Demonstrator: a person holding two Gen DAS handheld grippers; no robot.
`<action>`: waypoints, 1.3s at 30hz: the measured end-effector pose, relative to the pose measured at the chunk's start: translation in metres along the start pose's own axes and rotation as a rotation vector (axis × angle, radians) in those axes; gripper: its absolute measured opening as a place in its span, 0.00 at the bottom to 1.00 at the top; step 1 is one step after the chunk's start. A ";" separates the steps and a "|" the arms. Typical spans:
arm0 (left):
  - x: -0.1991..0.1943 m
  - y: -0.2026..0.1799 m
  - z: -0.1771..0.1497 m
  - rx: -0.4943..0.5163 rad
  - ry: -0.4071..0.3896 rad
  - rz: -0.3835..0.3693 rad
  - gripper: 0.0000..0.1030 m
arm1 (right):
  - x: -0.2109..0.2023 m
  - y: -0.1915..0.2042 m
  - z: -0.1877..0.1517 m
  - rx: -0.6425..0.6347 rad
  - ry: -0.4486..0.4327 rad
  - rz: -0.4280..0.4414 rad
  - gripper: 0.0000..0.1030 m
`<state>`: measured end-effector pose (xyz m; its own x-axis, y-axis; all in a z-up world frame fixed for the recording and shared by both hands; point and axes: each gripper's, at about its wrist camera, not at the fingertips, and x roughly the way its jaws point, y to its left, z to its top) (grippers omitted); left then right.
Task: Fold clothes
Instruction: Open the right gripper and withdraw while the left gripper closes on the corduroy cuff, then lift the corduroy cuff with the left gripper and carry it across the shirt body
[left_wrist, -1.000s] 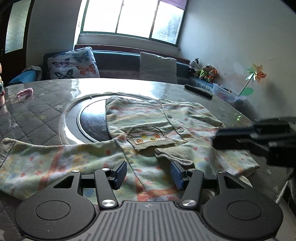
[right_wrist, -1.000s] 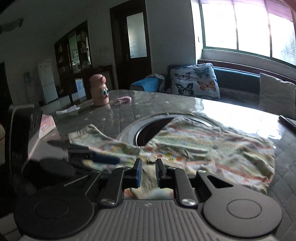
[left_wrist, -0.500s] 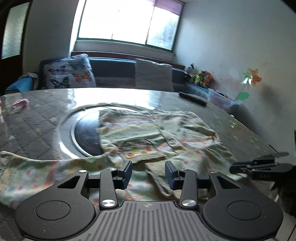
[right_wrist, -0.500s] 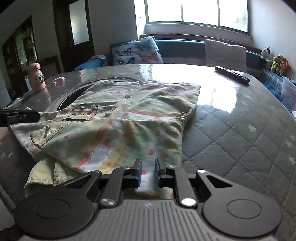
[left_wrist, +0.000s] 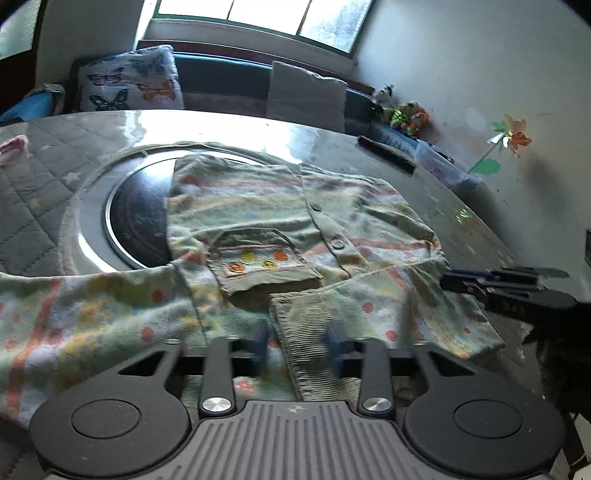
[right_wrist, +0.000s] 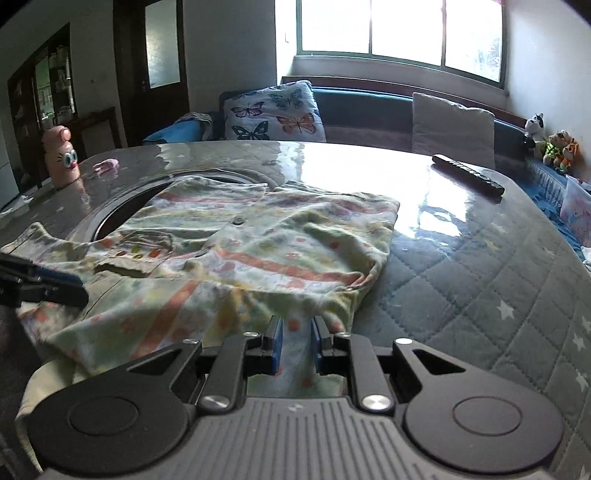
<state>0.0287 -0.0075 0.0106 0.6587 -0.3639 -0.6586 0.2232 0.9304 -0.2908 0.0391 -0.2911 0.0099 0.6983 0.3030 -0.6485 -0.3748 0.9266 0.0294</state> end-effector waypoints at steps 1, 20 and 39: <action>0.000 -0.001 0.000 0.007 -0.006 0.002 0.14 | 0.002 -0.002 0.001 0.006 0.000 0.000 0.16; 0.003 -0.007 -0.005 0.116 -0.091 0.122 0.08 | 0.001 0.014 0.003 -0.014 -0.019 0.034 0.26; -0.069 0.047 -0.027 -0.059 -0.174 0.316 0.45 | 0.003 0.100 0.000 -0.187 -0.020 0.183 0.33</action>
<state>-0.0259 0.0605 0.0232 0.8021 -0.0408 -0.5957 -0.0499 0.9896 -0.1350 0.0035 -0.1977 0.0106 0.6194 0.4682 -0.6302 -0.6010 0.7992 0.0030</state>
